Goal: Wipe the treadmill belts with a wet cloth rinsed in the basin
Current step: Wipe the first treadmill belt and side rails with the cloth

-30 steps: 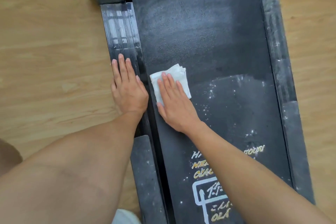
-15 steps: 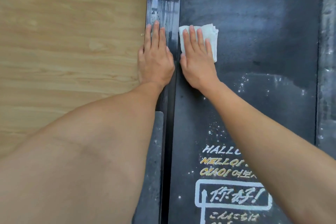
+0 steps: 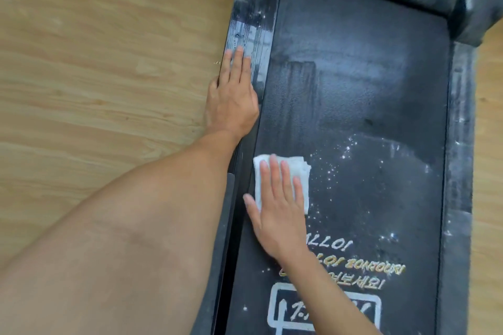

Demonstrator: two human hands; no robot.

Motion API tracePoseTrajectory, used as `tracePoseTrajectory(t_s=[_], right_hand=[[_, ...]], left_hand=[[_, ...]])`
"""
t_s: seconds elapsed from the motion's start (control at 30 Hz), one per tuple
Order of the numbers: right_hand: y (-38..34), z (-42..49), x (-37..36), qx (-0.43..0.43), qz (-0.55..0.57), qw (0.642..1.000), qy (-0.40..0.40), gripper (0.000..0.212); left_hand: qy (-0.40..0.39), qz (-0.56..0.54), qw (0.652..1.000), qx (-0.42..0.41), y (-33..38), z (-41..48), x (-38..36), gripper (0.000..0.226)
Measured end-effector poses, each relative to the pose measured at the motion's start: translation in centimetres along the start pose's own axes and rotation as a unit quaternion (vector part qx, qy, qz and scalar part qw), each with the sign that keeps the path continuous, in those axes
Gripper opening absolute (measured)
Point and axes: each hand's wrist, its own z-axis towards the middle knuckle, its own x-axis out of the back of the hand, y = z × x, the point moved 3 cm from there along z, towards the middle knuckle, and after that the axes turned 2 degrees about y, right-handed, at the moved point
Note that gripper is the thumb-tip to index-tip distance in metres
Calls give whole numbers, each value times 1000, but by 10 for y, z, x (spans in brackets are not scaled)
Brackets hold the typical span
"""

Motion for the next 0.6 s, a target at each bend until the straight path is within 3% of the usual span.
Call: tracePoseTrajectory(t_s=[0.13,0.23,0.33,0.53,0.6], right_hand=[[25,138,29,-64,7,997,46,68],[32,187,43,-56,1,997,50,67],[21,136,32,-26,21,999,41,69],[-28,-104,-18,22,19,999,-19,72],[-18,-97,-19,31,14,999,-29,70]], left_hand=[[4,19,1000,1,-2,1,-3,61],[2,17,1000,1,-1,1,-5,62],[-4,16,1000,3,0,1,-1,62],[-15,11,1000,1,2,-1,3,60],[-13,19,1000,8,1,0,3,59]])
